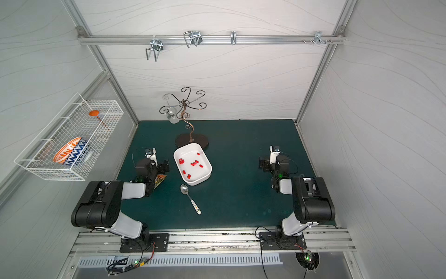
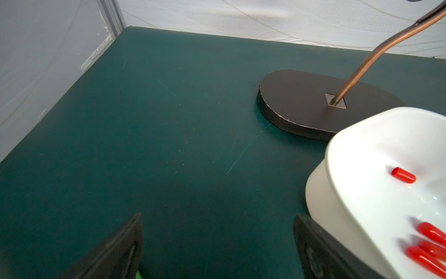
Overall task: Take the screw protection sleeves out of the storage box
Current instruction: Adjust the storage box at the center of the board.
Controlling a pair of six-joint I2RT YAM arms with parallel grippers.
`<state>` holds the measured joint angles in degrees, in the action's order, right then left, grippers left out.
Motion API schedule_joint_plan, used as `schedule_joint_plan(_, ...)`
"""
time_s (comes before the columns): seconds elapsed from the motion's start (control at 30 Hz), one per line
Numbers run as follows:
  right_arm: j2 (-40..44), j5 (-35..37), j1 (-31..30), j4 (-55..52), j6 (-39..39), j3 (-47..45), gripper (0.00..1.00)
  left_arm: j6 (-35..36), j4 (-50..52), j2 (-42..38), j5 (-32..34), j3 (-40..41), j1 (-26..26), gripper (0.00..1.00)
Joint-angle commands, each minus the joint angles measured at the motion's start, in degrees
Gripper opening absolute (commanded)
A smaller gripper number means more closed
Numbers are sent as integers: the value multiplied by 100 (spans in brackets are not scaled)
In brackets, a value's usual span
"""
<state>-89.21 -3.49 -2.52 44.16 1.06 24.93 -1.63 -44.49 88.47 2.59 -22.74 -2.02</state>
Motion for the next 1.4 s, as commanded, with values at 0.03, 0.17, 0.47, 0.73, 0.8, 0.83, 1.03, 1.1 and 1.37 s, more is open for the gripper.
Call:
schedule_joint_plan(0.03,-62,-13,24,123,10,30,99,30,-272,48,22,-177,26,100)
schedule_joint_plan(0.17,-57,-12,24,121,9,30,99,23,-271,48,22,-178,27,100)
schedule_joint_plan(0.47,-61,-14,24,127,8,30,99,25,-274,48,31,-178,27,100)
schedule_joint_plan(0.73,174,194,43,-345,86,205,99,44,-277,48,75,-174,44,100)
schedule_joint_plan(0.8,621,219,127,-1199,185,505,99,16,-289,10,181,-176,44,100)
schedule_joint_plan(0.83,837,209,147,-1469,202,596,99,-38,-179,-38,299,-216,44,100)
schedule_joint_plan(1.03,1470,323,164,-4311,-245,2010,99,-37,1961,-811,208,-1068,27,100)
schedule_joint_plan(1.1,1574,344,187,-4883,-423,2395,99,92,2560,-1109,200,-1225,5,100)
schedule_joint_plan(1.37,1706,-1723,82,-7116,-1709,3980,99,1533,6941,-1477,-1729,-3120,-70,100)
